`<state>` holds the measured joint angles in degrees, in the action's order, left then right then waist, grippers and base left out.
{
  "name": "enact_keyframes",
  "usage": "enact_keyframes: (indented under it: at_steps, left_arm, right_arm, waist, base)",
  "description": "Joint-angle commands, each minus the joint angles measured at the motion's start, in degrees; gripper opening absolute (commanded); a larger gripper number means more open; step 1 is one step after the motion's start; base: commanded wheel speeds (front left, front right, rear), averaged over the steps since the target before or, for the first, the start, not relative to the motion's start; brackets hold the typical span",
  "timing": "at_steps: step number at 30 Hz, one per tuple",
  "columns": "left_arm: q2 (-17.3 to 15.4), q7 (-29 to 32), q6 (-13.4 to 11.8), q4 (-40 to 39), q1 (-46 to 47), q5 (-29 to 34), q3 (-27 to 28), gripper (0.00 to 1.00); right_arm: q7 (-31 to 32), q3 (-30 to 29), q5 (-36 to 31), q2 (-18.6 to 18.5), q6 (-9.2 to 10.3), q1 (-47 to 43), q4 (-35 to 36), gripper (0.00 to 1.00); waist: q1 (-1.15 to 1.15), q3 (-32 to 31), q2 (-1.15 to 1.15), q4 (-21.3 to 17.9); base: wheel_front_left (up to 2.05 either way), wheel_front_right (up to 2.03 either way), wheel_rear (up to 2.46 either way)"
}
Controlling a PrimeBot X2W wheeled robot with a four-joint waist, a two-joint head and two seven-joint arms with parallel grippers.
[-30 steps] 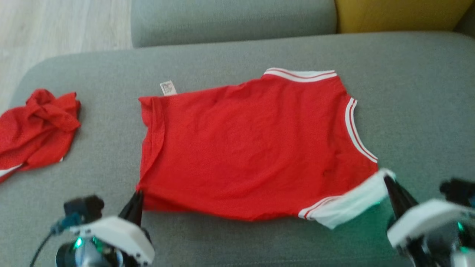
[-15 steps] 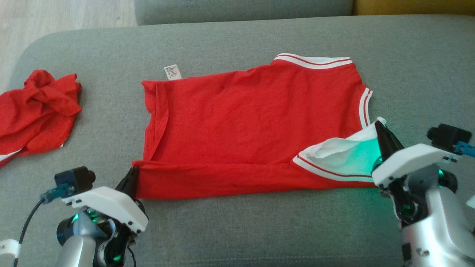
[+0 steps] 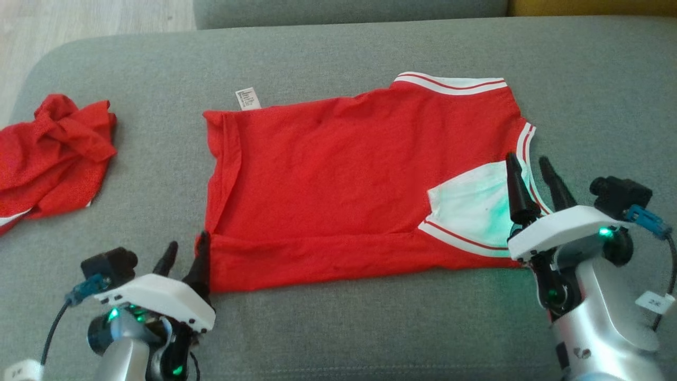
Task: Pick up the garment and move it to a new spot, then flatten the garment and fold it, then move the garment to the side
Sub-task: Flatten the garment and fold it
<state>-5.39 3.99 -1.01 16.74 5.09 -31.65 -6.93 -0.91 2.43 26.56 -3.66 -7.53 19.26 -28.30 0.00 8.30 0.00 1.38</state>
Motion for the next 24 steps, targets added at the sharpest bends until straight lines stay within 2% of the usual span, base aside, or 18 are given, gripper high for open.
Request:
enact_keyframes:
  at_steps: [1, 6, 11, 17, 24]
  left_arm:
    - [-0.88, -2.56, -0.37, -2.32, 2.41, 1.61, 1.48, 1.0]
    - [-0.63, -10.62, -1.25, -4.56, 0.99, 4.82, 1.01, 1.0]
    - [-2.14, -15.74, -2.02, -7.85, -0.15, 8.87, 0.32, 1.0]
    - [-3.67, -17.05, -3.21, -11.39, -1.67, 12.81, -1.01, 1.0]
    - [-4.75, -15.35, -4.58, -14.78, -5.06, 14.88, -2.65, 1.0]
  right_arm:
    - [-2.56, 2.33, -1.58, -1.13, 0.04, 0.93, 2.99, 1.0]
    - [-8.52, 4.83, -6.8, -2.58, 0.04, -1.84, 7.56, 1.0]
    - [-8.87, 5.04, -10.74, -3.71, 0.04, -6.23, 13.85, 1.0]
    - [-6.65, 4.12, -13.08, -3.47, 0.04, -11.98, 21.25, 1.0]
    - [-2.18, 1.1, -14.54, -2.18, 0.04, -19.74, 30.75, 1.0]
  waist:
    - [0.0, -0.33, 0.0, 0.05]
    - [0.0, -1.69, 0.0, 0.21]
    - [0.0, -3.13, 0.0, 0.33]
    - [0.0, -4.49, 0.0, 0.04]
    - [0.0, -5.47, 0.0, -0.76]
  base:
    - [0.0, 0.0, 0.0]
    - [0.0, 0.0, 0.0]
    - [0.0, 0.0, 0.0]
    - [0.0, 0.0, 0.0]
    - [0.0, 0.0, 0.0]
